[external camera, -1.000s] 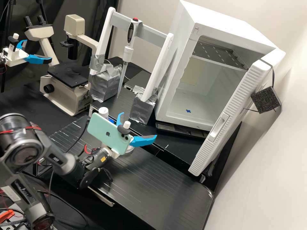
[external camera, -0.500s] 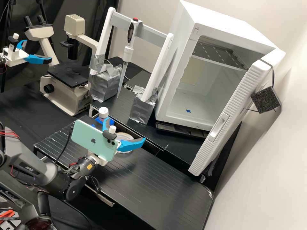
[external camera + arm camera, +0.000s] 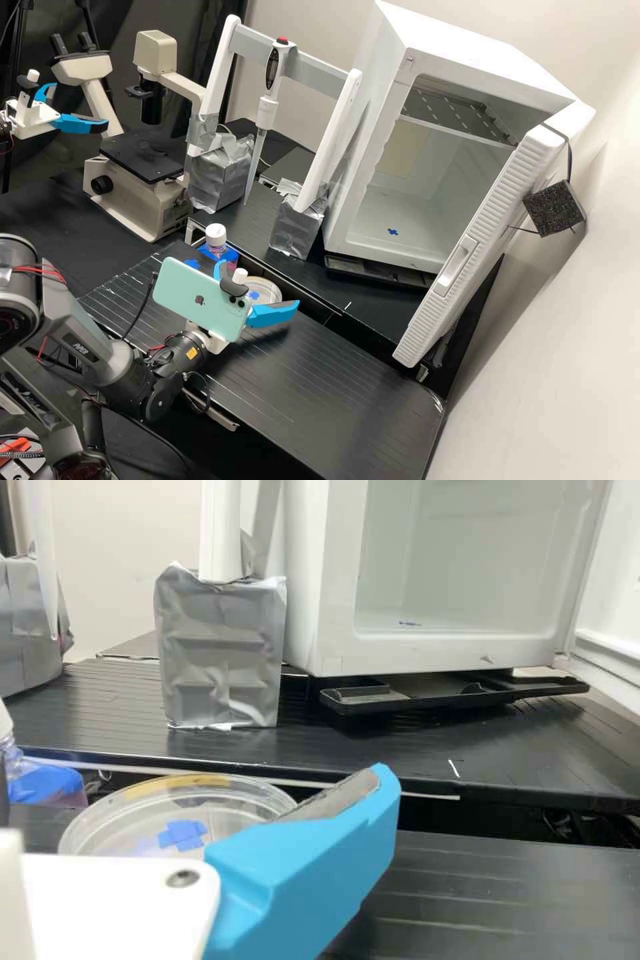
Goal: Open the lid
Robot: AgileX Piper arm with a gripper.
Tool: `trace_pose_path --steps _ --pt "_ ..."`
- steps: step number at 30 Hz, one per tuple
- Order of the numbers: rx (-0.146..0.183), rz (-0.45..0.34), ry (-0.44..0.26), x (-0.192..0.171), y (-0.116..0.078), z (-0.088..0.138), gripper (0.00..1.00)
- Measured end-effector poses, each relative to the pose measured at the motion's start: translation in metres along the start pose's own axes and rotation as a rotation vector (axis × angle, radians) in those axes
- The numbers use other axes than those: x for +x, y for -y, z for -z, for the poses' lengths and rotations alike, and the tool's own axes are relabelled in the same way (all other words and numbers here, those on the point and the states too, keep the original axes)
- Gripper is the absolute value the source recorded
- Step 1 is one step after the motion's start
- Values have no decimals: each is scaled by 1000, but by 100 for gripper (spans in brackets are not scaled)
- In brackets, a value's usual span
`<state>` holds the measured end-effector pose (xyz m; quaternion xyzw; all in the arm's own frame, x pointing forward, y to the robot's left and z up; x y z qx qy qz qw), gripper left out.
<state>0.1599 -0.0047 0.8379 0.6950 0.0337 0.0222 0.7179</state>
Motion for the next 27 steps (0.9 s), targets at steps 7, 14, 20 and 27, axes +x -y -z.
trace_pose_path --steps 7,14,20,27 --pt "-6 27 8 1 3 -3 100" --pt "-24 62 3 4 9 -4 100" --pt "-17 63 3 4 9 -4 100" --pt "-18 47 21 3 7 -7 100"
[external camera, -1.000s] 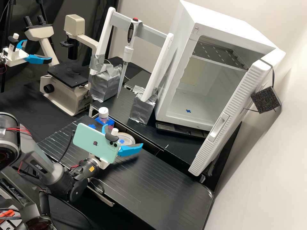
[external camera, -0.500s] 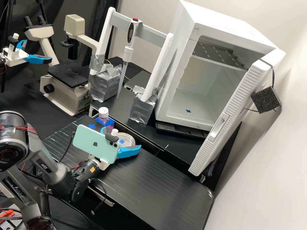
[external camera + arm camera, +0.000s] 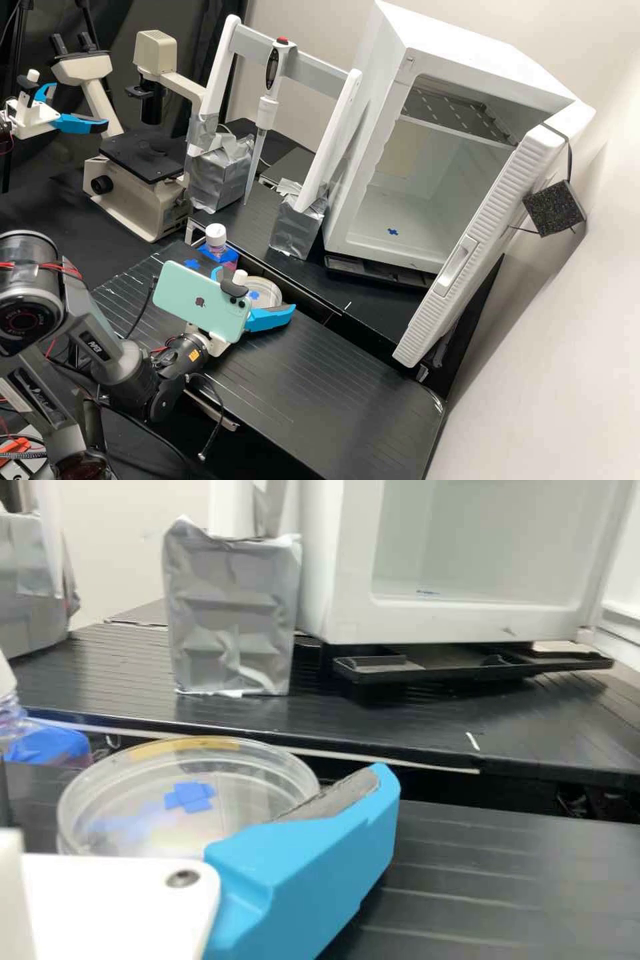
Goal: Open the lid
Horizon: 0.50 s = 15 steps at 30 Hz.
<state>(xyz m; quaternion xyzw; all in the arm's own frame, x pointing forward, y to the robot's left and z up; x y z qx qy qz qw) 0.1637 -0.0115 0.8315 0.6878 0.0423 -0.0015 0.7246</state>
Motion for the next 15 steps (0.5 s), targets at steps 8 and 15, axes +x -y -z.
trace_pose_path --steps 8,15 --pt "8 -8 9 -1 -1 -1 100" --pt "27 -9 16 -2 -2 -3 100"
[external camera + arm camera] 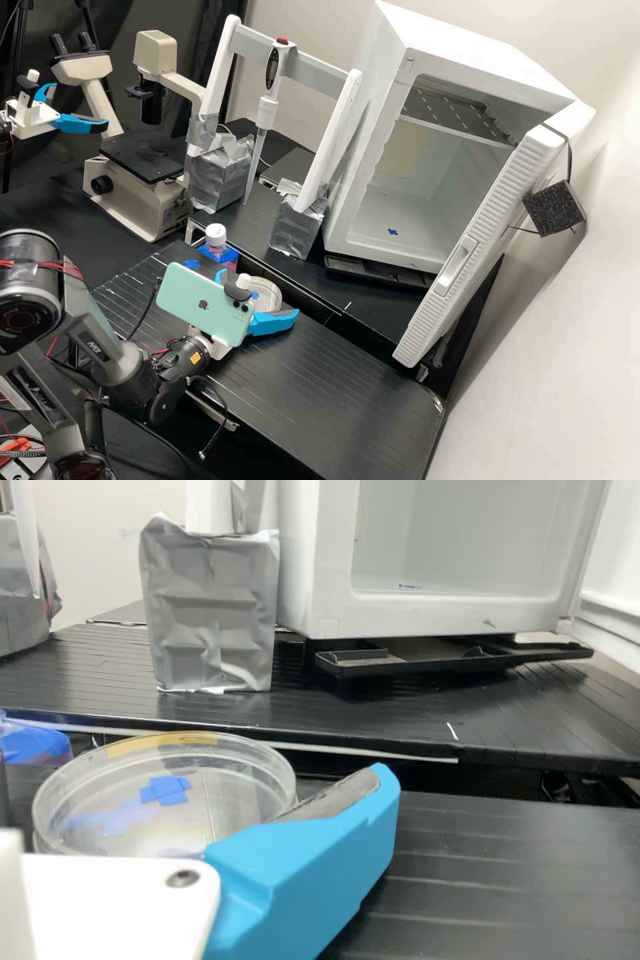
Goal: Open the lid
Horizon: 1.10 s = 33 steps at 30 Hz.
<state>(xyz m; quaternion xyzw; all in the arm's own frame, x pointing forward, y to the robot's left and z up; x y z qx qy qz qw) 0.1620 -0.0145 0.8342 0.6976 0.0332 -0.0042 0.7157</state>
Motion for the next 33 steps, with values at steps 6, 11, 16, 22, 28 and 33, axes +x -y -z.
trace_pose_path --steps 6,11,16,22,28,33 --pt "9 -4 -7 -2 -2 1 100" --pt "11 1 -7 -2 -1 1 100" --pt "11 12 -19 -1 0 3 0" --pt "11 12 -19 -1 0 3 0" --pt "11 12 -19 -1 0 3 0" --pt "11 12 -19 -1 0 3 0"
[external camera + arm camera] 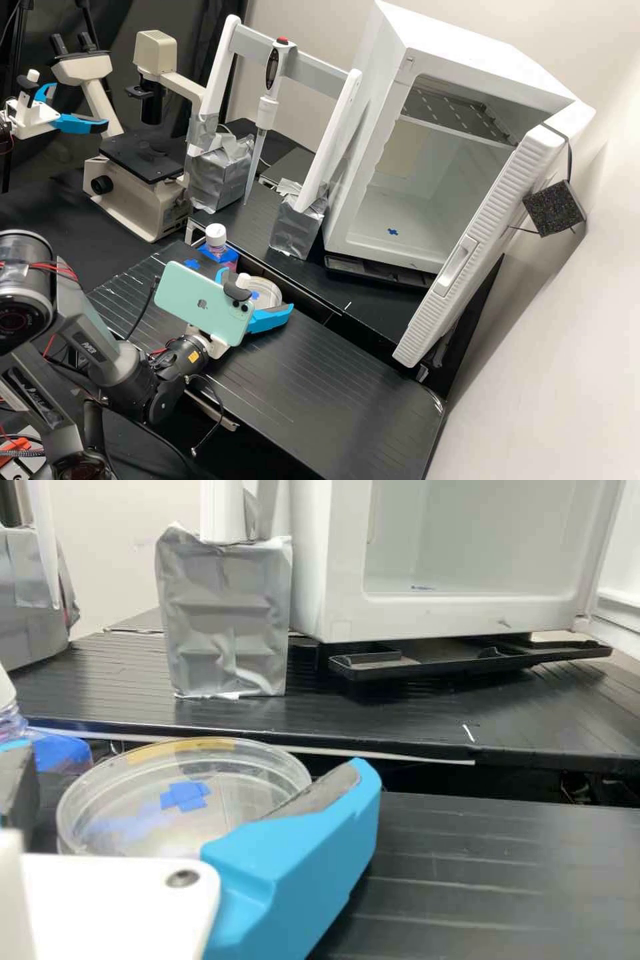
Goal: Open the lid
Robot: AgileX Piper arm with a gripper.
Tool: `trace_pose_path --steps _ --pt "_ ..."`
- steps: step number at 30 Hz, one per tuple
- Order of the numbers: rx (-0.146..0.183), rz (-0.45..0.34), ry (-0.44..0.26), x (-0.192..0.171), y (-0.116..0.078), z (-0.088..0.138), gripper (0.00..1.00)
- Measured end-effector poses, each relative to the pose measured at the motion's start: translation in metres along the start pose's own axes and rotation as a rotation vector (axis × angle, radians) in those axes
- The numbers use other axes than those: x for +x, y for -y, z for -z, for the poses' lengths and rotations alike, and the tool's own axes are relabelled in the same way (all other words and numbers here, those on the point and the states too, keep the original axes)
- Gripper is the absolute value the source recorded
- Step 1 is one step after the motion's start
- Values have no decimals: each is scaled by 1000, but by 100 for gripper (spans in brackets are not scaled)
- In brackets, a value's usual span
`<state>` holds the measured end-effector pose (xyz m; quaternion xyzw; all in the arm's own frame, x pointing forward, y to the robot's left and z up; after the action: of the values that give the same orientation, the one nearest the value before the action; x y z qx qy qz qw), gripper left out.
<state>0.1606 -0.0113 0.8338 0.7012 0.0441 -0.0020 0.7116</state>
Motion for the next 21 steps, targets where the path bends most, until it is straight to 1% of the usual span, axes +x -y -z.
trace_pose_path --steps 21 --pt "3 -10 11 -1 -1 -1 0"
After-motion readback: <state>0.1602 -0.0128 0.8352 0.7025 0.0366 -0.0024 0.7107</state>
